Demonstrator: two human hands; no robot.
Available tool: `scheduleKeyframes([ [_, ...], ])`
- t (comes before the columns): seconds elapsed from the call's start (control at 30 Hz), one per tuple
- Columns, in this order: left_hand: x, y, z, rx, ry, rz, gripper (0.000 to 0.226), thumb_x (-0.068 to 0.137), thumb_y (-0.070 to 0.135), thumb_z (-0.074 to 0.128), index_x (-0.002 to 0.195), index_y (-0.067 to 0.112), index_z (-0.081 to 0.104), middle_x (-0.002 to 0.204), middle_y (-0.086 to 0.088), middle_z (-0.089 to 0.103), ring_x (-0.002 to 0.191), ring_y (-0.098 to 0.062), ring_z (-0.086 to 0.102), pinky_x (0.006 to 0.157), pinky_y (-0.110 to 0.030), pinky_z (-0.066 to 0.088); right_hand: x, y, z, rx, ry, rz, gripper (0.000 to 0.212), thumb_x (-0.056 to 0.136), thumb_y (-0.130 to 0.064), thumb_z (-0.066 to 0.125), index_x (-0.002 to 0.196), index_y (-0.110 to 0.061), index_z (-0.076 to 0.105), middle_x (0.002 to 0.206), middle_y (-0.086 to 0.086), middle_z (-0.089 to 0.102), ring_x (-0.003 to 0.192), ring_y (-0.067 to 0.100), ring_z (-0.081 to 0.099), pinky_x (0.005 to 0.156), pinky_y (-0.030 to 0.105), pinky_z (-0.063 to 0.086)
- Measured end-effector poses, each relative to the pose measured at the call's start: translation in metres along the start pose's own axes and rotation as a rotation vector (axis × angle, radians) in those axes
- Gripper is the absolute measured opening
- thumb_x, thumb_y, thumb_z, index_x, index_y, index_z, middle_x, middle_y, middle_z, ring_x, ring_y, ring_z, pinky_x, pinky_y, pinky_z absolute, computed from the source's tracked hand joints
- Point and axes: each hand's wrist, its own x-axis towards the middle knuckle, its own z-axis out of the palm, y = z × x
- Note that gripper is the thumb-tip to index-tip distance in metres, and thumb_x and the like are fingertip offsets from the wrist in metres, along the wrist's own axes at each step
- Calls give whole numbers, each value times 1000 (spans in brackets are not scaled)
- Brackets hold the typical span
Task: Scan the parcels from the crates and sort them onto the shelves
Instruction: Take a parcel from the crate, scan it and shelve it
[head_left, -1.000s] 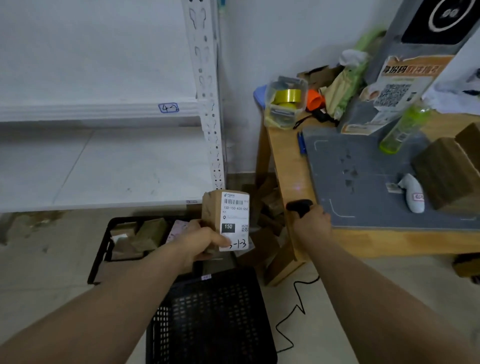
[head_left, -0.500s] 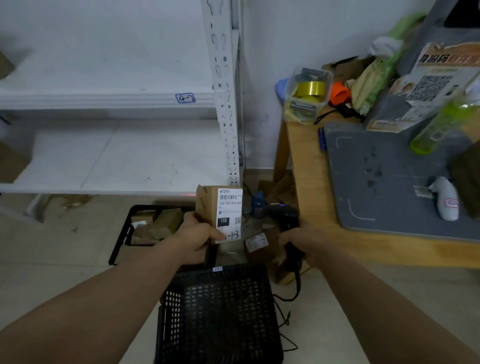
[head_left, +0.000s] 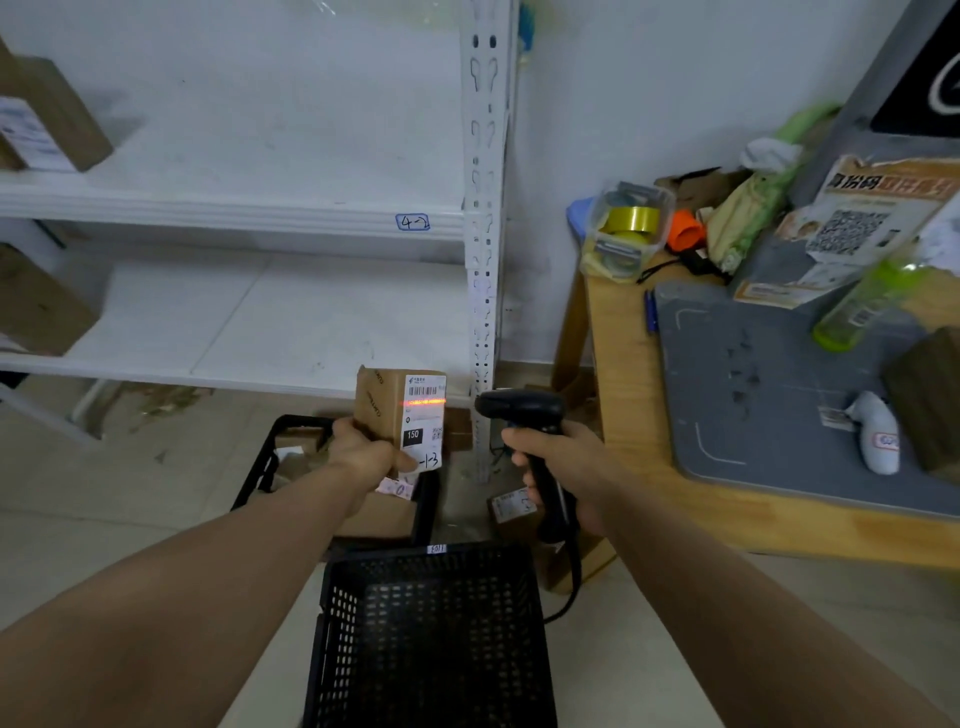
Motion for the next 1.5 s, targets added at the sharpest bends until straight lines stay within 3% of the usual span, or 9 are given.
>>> scheduleKeyframes([
  [0.4, 0, -3, -12, 46, 16, -16, 94, 68, -5, 85, 141, 14, 30, 124, -9, 60, 117, -32, 59, 103, -52, 51, 1, -7, 17, -40, 42, -31, 23, 91, -24, 74, 111, -16, 66, 95, 6, 65, 70, 17, 58, 66, 30, 54],
  [0.8, 10, -8, -12, 75, 3, -19, 93, 63, -4, 88, 138, 13, 36, 120, -8, 64, 111, -31, 63, 94, -48, 56, 8, -5, 10, -26, 20, -17, 21, 91, -21, 74, 108, -12, 67, 85, 4, 63, 64, 15, 57, 64, 30, 52],
  [0.9, 13, -11, -6, 86, -12, -21, 88, 59, -3, 89, 133, 11, 44, 117, -9, 68, 104, -32, 67, 79, -40, 59, 18, 0, -2, -21, 91, -2, 22, 90, -13, 73, 110, -12, 64, 80, 6, 61, 63, 16, 56, 64, 32, 52],
  [1.03, 1, -7, 13, 56, -74, -41, 82, 65, -4, 86, 131, 11, 39, 122, -7, 64, 111, -29, 63, 95, -44, 54, 43, 16, -34, -300, 324, 83, 47, 80, -6, 68, 124, -14, 55, 102, 12, 65, 91, 26, 62, 74, 39, 57],
  [1.13, -7, -3, 33, 45, -164, -38, 85, 71, -5, 84, 138, 13, 35, 124, -5, 62, 115, -26, 60, 83, -35, 53, 53, 23, -64, -439, 463, 134, 34, 89, -2, 60, 121, -6, 51, 99, 14, 58, 85, 24, 57, 56, 29, 43],
  [1.23, -16, 3, 53, 46, -243, -13, 68, 74, -7, 82, 117, 21, 38, 105, 1, 64, 97, -18, 62, 71, -29, 52, 61, 28, -93, -572, 526, 167, 13, 94, -3, 55, 106, -5, 50, 80, 7, 48, 68, 18, 48, 51, 27, 35],
  [1.3, -15, 3, 63, 55, -302, -18, 71, 72, -5, 84, 117, 24, 37, 106, 2, 65, 96, -17, 62, 78, -33, 55, 67, 28, -104, -654, 553, 193, 8, 96, -6, 57, 100, -8, 50, 77, 4, 43, 72, 20, 49, 57, 28, 38],
  [1.4, -15, 3, 71, 63, -369, -32, 82, 70, -2, 86, 130, 23, 38, 118, 1, 65, 105, -20, 62, 83, -37, 56, 80, 35, -118, -739, 571, 216, 34, 95, -5, 56, 129, -4, 50, 81, 4, 44, 89, 26, 52, 72, 33, 44],
  [1.5, -15, 1, 75, 87, -389, -25, 89, 67, -4, 87, 137, 21, 37, 119, 3, 63, 111, -22, 62, 95, -45, 57, 88, 45, -124, -739, 602, 196, 36, 97, -8, 56, 132, -2, 50, 89, 8, 52, 84, 25, 53, 74, 35, 46],
])
